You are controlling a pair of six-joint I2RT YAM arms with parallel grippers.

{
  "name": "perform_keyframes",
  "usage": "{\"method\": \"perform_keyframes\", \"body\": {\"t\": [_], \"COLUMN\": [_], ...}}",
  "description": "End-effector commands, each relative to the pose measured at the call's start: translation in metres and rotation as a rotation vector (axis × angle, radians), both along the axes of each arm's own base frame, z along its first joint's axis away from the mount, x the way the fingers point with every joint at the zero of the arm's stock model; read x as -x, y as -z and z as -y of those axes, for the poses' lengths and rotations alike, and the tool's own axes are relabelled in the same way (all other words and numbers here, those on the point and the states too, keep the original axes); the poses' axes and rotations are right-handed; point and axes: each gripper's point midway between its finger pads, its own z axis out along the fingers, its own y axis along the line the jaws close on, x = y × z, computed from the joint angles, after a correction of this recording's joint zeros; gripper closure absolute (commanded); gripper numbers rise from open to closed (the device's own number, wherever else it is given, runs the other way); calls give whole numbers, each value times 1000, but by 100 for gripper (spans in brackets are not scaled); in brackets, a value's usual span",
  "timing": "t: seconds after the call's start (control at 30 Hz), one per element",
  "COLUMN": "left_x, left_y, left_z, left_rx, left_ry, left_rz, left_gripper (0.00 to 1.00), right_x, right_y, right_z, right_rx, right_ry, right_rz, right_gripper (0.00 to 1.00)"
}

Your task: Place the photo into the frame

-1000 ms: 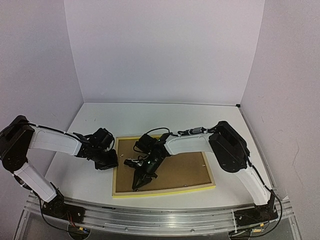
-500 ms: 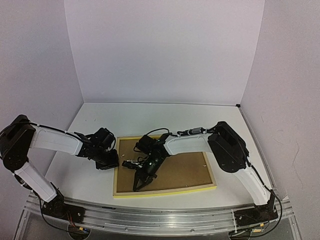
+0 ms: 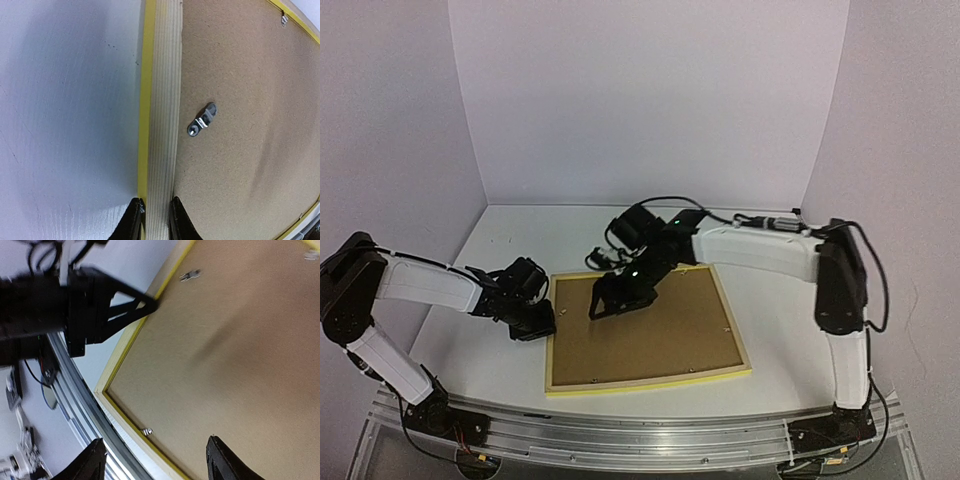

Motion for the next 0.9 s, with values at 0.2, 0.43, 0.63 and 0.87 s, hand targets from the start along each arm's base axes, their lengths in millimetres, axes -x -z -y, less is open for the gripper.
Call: {"method": "perform_keyframes", "body": {"t": [0.2,0.43,0.63,0.87], "left_x": [-39,-132,-191,-189], "left_y": [-94,-116,-85,-45], "left_z": [7,54,106,145], "left_rx": [-8,-66,-71,24], "left_ry": [15,256,530,811], "left_rz": [189,297,314,293], "left_gripper": [2,0,0,1], "right_x": [-14,62,76,65], "right_y": [-39,23,60,88], "right_z": [210,232,218,216], "right_rx": [106,115,102,174], "right_ry": [742,764,777,841], "right_rz": [94,-180,-265,-267], "right_gripper": [15,13,14,14]}}
